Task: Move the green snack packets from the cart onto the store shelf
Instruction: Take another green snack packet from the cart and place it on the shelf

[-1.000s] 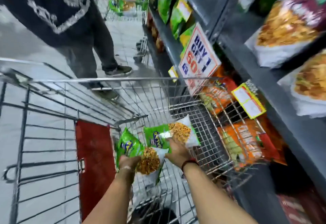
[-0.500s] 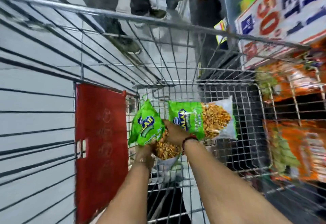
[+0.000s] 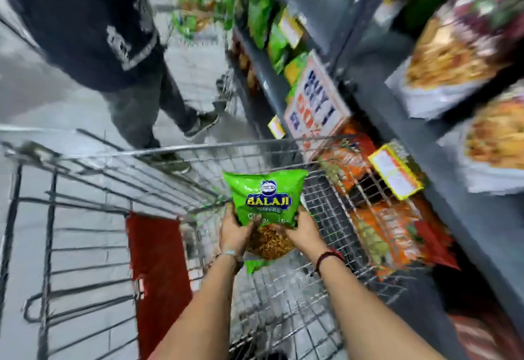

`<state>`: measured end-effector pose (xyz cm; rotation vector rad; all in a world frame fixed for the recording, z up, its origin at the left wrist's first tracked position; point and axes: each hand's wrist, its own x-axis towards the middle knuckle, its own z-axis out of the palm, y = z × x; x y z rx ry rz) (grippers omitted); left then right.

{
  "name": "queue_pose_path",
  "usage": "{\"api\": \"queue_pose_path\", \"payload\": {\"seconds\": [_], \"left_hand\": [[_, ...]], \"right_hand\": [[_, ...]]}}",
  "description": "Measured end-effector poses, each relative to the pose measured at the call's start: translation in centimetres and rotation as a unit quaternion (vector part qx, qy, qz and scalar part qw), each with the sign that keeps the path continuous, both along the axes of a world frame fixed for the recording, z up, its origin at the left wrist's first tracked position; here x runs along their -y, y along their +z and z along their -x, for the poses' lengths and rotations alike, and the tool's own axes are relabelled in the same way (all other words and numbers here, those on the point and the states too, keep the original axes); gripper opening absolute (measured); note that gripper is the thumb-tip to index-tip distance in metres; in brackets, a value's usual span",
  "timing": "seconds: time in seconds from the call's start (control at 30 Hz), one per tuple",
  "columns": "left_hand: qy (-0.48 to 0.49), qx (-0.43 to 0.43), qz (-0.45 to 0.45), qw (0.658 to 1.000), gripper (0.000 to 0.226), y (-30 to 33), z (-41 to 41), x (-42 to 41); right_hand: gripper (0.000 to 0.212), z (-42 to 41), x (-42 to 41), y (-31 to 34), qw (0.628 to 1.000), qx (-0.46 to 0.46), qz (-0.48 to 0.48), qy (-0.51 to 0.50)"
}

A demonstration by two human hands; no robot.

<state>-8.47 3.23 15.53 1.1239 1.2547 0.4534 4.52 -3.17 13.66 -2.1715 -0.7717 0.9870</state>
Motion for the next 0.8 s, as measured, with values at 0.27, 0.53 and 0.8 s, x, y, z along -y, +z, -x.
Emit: {"api": "queue_pose_path", "payload": {"seconds": [0.27,0.53,0.8], "left_hand": [[-0.227,0.071,-0.215,0.947,0.058,13.8,-10.5,4.7],[-0.388,0.197,-0.301,0.849,0.038,24.4,-20.9,18.7],[-0.569,0.283,-0.283,0.719,0.045,27.6,-26.8,39.2]], "right_hand": [[0.095,-7.1,9.7,14.4,0.967,0.078,-0.168,-0.174],[0.064,-12.9,27.9,26.2,0.912,0.213,-0.204,-0.283],[0.059,-13.2,49.8,30.0,0.846,0.262,-0.146,-0.440]]}}
